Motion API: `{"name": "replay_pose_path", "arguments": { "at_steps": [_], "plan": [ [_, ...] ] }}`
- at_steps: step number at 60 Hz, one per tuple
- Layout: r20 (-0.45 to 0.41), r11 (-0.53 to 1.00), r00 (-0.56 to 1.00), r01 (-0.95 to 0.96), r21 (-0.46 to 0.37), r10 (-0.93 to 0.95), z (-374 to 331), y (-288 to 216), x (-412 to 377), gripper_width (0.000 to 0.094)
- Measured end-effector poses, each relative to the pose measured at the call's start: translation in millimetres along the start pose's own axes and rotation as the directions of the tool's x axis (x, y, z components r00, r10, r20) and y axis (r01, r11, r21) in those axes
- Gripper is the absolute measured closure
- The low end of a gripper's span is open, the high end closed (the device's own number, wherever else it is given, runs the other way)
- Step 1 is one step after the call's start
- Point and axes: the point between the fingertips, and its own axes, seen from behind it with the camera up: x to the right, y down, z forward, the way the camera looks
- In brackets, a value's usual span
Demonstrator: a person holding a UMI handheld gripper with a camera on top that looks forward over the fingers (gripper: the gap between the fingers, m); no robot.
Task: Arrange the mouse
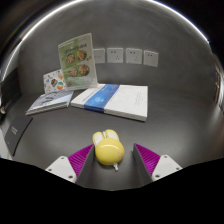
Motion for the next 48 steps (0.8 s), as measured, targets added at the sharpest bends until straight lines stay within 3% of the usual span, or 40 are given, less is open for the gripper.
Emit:
{"name": "replay_pose_path", "arguments": {
  "at_steps": [5,7,11,21,28,32,33,38,48],
  "plan": [
    [0.003,1.0,1.0,0.004,-0.007,-0.004,7.1,-7.9,0.8,0.0182],
    [0.005,1.0,1.0,0.005,-0.003,-0.005,8.5,-8.8,-0.7,0.0285],
    [0.016,1.0,1.0,0.025,0.015,-0.025,9.2,-9.9,-6.3,0.0402],
    [0.0,1.0,1.0,-0.002,0.012,0.002,7.8,-11.3,-5.8,0.0473],
    [-0.063,0.998,0.996,-0.06,0.015,0.061,6.8,-12.7,2.8,0.0534],
    [-0.113,0.991,0.987,-0.108,0.08,0.116,-7.2,-27.1,2.9,0.0517],
    [-0.116,0.988,0.985,-0.115,0.1,0.127,-11.8,-32.2,-1.1,0.0566],
    [-0.133,0.974,0.975,-0.153,0.165,0.175,-39.6,-50.8,-36.3,0.0568],
    [-0.123,0.953,0.982,-0.107,0.283,0.147,-89.8,-91.0,-191.7,0.057]
  ]
}}
